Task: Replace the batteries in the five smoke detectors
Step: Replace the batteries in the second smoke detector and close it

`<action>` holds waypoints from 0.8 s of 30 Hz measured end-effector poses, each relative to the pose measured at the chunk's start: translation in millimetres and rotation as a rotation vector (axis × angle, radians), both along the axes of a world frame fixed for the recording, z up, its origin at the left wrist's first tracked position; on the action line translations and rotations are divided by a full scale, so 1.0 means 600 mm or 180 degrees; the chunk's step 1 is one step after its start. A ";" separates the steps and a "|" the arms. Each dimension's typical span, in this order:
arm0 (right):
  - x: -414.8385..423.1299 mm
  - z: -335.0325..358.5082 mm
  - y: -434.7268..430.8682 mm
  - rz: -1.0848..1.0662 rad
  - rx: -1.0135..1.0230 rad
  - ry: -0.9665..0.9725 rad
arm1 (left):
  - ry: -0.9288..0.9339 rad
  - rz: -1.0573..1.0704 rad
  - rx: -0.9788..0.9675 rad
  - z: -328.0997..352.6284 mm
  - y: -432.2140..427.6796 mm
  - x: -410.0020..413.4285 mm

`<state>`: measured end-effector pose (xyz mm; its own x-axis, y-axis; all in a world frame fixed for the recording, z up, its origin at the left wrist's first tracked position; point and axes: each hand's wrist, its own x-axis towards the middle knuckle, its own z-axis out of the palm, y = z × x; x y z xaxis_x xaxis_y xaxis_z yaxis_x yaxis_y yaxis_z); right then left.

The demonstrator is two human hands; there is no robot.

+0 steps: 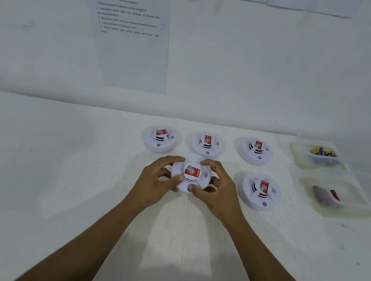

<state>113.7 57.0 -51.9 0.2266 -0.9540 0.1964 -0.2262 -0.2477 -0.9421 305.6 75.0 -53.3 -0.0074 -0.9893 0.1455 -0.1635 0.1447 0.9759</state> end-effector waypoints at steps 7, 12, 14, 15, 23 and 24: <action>-0.002 -0.020 0.003 -0.0022 -0.0123 0.0045 | -0.0038 0.0001 0.0025 -0.018 -0.002 -0.001; -0.001 -0.024 0.002 -0.0028 -0.0165 0.0055 | -0.0053 0.0001 -0.0026 -0.021 -0.002 -0.001; -0.001 -0.026 0.001 -0.0024 -0.0169 0.0049 | -0.0071 0.0010 -0.0067 -0.023 -0.002 0.000; -0.002 -0.027 0.001 -0.0022 -0.0168 0.0044 | -0.0077 0.0018 -0.0076 -0.025 -0.001 0.000; -0.001 -0.032 0.006 0.0005 -0.0201 -0.0039 | -0.0283 0.0101 -0.0337 -0.039 0.001 0.000; -0.002 -0.032 0.007 -0.0002 -0.0206 -0.0043 | -0.0328 0.0113 -0.0391 -0.040 0.003 0.000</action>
<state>112.7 61.1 -71.0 0.2229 -0.9393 0.2608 -0.2137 -0.3081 -0.9271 305.5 76.5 -77.4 0.0061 -0.9641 0.2656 -0.2689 0.2542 0.9290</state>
